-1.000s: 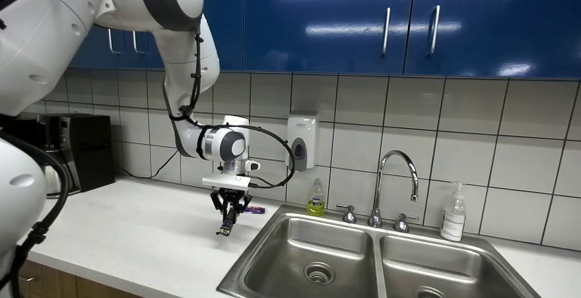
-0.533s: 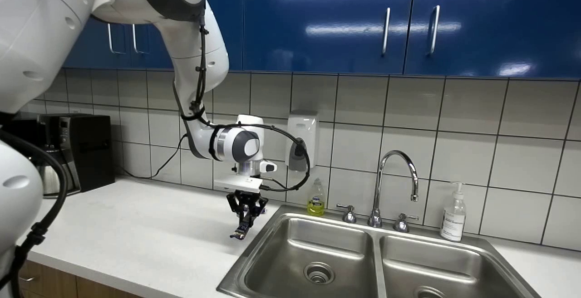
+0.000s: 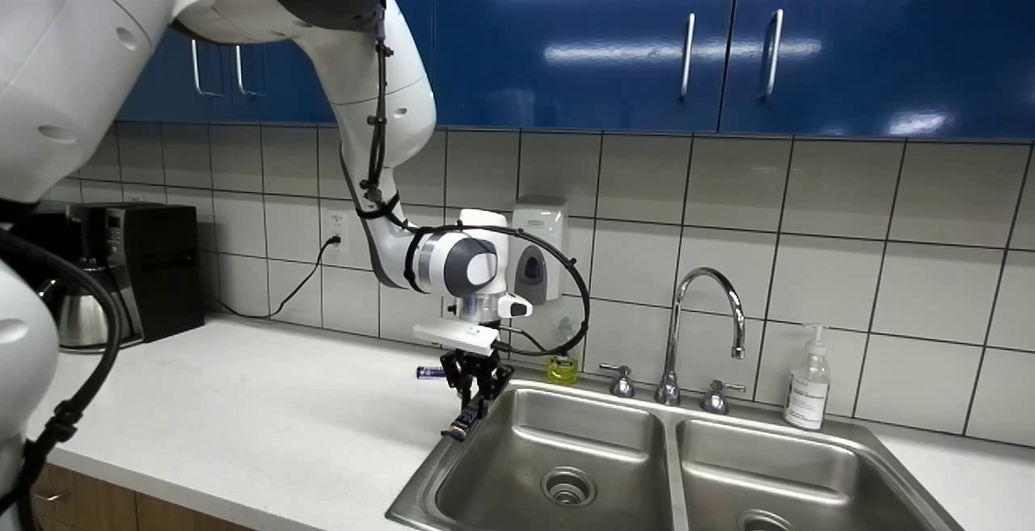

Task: Put the chocolate bar inside the sink

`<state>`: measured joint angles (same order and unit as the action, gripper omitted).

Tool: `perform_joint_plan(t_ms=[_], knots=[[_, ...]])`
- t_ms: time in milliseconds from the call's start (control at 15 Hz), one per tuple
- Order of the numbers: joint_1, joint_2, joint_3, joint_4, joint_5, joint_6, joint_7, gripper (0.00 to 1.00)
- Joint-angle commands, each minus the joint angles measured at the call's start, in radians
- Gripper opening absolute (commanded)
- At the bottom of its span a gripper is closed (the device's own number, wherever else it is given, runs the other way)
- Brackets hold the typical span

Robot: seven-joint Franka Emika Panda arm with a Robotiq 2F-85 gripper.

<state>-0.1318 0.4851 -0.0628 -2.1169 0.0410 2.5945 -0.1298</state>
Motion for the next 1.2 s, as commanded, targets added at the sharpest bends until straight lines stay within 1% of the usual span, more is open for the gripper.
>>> perform_joint_plan(t_ms=[0,133,400,667,1133], knots=[[-0.029,0.000,-0.015,0.020,0.018,-0.040,0.034,0.08],[-0.049,0.008,-0.016,0.032,0.032,-0.050,0.026,0.08],[-0.076,0.052,-0.020,0.091,0.053,-0.088,0.026,0.08],[-0.096,0.125,-0.026,0.199,0.059,-0.150,0.027,0.08],[-0.124,0.292,-0.036,0.426,0.050,-0.272,0.029,0.08]])
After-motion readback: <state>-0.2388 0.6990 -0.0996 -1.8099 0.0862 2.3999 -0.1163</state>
